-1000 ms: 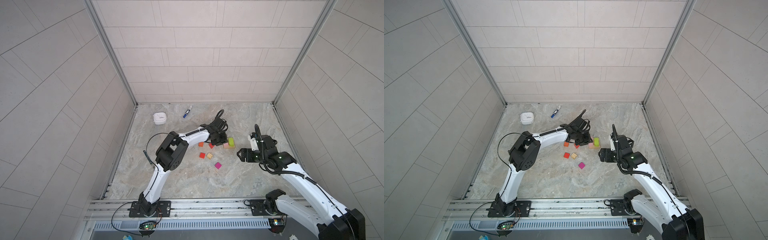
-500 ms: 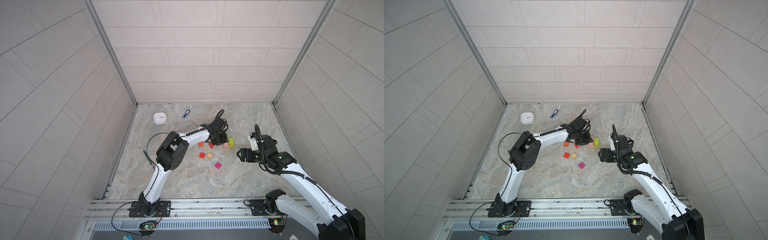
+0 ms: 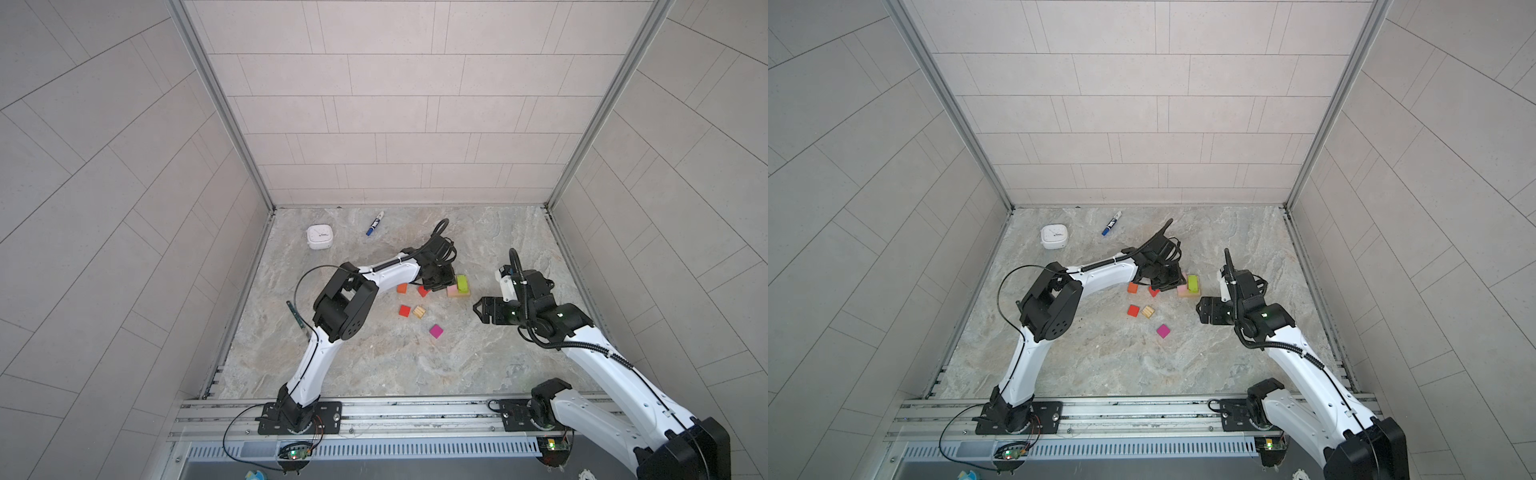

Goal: Build the wood block tower
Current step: 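Lower the pink block onto the bars beside the lime green block, then open the left gripper and lift it off the pink block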

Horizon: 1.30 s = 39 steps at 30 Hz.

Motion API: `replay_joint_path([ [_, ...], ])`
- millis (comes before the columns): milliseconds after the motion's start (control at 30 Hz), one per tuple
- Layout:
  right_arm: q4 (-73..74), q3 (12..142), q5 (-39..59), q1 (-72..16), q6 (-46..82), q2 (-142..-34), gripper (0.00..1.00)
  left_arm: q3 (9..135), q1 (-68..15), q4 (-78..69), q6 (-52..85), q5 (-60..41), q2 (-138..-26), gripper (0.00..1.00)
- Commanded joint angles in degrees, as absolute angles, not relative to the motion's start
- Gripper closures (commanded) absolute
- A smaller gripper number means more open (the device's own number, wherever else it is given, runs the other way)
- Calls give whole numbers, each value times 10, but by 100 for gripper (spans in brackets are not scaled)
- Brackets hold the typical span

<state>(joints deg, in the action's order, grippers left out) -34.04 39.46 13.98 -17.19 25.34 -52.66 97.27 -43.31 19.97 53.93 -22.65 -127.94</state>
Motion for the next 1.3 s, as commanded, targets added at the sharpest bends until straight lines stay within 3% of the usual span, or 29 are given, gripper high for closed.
replay_joint_path([
  [0, -339, 390, 139, -170, 248, -522, 12, 989, -436, 202, 530, -221, -1292, 65],
  [1033, -340, 394, 137, -170, 247, -525, 12, 983, -432, 220, 509, -203, -1248, 56],
  [1267, -345, 414, 105, -170, 251, -547, 11, 954, -425, 241, 473, -166, -1199, 43],
])
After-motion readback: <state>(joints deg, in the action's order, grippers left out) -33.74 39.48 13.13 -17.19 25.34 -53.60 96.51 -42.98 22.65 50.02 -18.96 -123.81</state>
